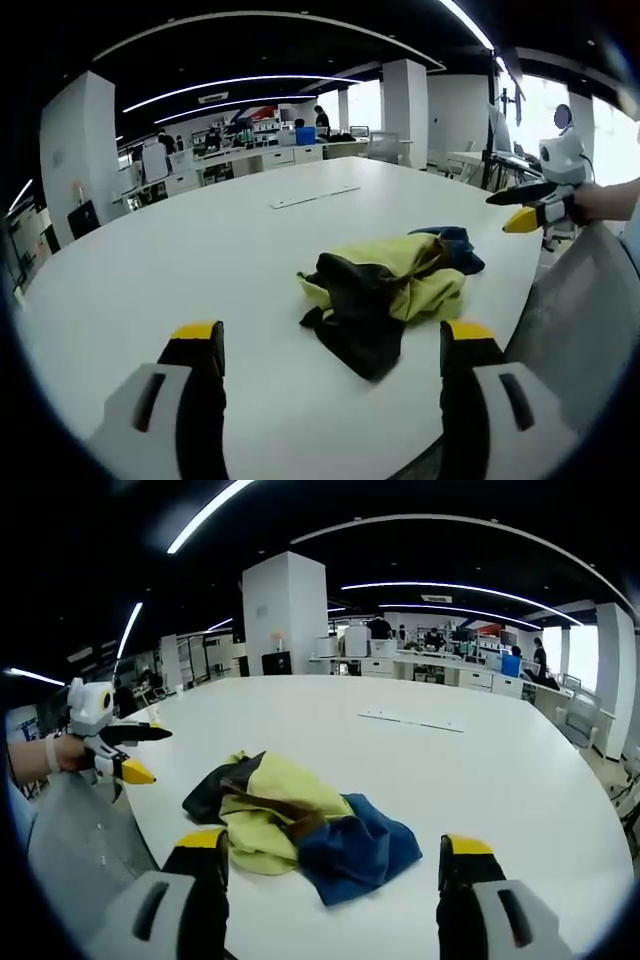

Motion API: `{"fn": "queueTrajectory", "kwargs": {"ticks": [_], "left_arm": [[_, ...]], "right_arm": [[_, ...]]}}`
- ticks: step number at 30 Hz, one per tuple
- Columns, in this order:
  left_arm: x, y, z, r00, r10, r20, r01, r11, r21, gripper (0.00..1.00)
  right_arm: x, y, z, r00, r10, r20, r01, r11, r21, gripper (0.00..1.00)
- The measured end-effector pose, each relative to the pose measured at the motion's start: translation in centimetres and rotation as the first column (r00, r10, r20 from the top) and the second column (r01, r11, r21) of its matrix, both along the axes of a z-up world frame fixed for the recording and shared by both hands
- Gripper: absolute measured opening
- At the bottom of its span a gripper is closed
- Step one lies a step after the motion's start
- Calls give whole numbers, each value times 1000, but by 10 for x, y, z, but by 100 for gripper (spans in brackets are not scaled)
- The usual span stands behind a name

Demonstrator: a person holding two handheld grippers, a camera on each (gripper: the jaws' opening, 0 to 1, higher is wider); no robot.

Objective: Fold the garment on the visible template until the final outline fits inside the template.

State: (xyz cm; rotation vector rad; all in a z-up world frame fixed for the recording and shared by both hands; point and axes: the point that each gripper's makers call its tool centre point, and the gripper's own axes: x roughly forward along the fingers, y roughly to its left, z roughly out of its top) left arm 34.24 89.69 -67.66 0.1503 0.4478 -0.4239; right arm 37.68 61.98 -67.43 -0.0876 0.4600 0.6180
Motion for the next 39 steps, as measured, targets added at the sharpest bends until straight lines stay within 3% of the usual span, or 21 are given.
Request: {"fn": "queueTrajectory", "kwargs": {"ticks": [39], "left_arm": [[-1, -6, -4, 999, -30, -14, 30, 1000, 3, 83]], "right_arm": [[-2, 1, -5, 1000, 14, -14, -14, 1000, -25, 84]]}}
